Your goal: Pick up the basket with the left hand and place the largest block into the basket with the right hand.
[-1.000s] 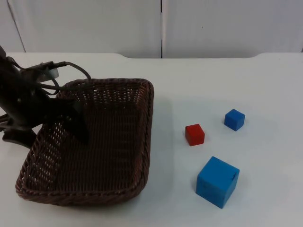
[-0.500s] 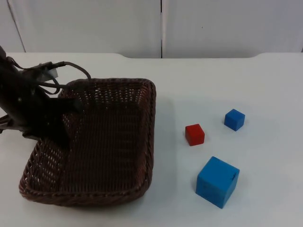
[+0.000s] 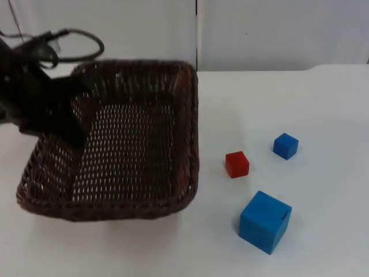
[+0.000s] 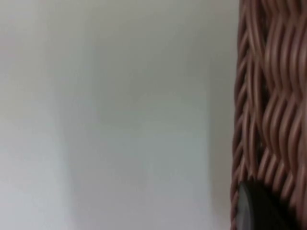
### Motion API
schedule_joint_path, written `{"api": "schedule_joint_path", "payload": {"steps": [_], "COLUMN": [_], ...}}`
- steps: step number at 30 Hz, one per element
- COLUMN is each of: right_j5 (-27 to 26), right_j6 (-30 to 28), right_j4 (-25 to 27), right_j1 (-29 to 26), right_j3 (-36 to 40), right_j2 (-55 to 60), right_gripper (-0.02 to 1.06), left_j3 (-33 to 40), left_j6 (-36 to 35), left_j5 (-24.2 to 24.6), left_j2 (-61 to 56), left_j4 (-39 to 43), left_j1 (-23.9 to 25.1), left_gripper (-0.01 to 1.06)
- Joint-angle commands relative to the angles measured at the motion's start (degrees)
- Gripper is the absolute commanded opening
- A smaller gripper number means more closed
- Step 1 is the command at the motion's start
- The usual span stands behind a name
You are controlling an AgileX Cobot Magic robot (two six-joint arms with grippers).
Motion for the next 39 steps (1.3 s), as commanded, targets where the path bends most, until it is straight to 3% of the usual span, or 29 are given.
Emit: {"api": "schedule_joint_path", "payload": {"steps": [1, 11, 19, 29, 39], "right_j5": [-0.21, -0.21, -0.21, -0.21, -0.21], "right_j6": [-0.16, -0.16, -0.16, -0.16, -0.40], "right_j4": [0.11, 0.11, 0.11, 0.11, 0.21], "right_j1": [0.13, 0.13, 0.13, 0.13, 0.13], "right_j3": [0.09, 0.09, 0.09, 0.09, 0.09], "right_j2": [-0.16, -0.16, -0.16, -0.16, -0.16], "right_gripper": [1.05, 1.05, 1.05, 1.05, 1.05], "left_j3": [-0.34, -0.23, 1.34, 5.47, 5.58], "left_j6": [-0.43, -0.89, -0.98, -0.98, -0.31], "left_j5": [3.00, 10.26, 10.81, 10.57, 9.69], "left_j2": [-4.25, -10.45, -12.70, -14.00, -14.41], "left_j4": [-1.45, -1.26, -1.03, -1.09, -0.58], "left_j1": [-0.14, 0.05, 0.05, 5.37, 5.93], "left_gripper": [0.00, 0.00, 0.00, 0.00, 0.00]}}
